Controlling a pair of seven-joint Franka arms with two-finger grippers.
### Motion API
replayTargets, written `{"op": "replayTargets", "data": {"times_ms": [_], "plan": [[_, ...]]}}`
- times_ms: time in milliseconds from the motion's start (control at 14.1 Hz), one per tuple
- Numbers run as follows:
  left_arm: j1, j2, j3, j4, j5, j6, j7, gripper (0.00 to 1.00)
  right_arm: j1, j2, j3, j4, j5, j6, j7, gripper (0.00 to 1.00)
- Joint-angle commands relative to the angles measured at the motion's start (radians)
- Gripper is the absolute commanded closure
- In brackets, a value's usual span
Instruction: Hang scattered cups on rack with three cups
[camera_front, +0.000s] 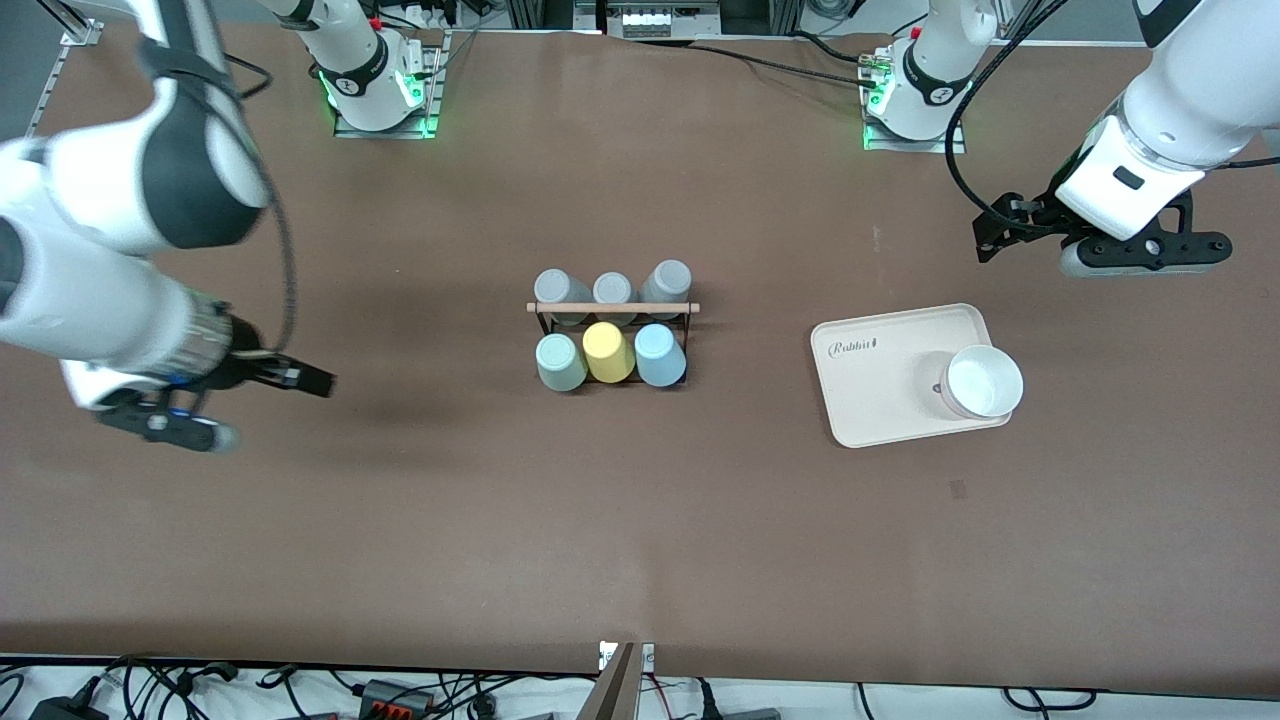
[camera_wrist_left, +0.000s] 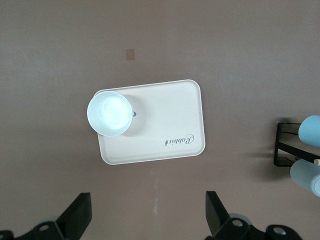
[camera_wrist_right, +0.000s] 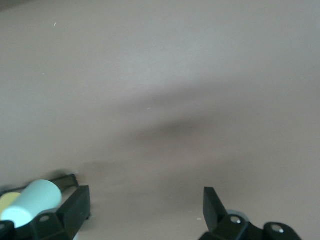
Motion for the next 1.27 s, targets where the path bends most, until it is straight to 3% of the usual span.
{"op": "replayTargets", "data": {"times_ms": [0,141,354,707,990,1202], "plan": [[0.003,0.011,-0.002,0.024,0.014,-0.011,0.02,0.0,-0.076,-0.134,0.019,-0.13,-0.008,-0.012,-0.145,0.0],[0.003,0.011,-0.002,0.024,0.014,-0.012,0.023,0.0,-0.123,-0.229,0.019,-0.23,-0.011,0.0,-0.213,0.0],[0.003,0.011,-0.002,0.024,0.014,-0.011,0.025,0.0,-0.115,-0.34,0.022,-0.342,-0.091,0.034,-0.202,0.0],[0.006,0.011,-0.002,0.024,0.014,-0.012,0.025,0.0,-0.117,-0.503,0.023,-0.543,-0.096,0.137,-0.206,0.0],[0.007,0.011,-0.002,0.024,0.014,-0.012,0.025,0.0,-0.117,-0.396,0.023,-0.352,-0.094,0.014,-0.174,0.0],[0.006,0.012,-0.002,0.024,0.014,-0.012,0.025,0.0,-0.118,-0.386,0.026,-0.328,-0.079,0.011,-0.159,0.0]]}}
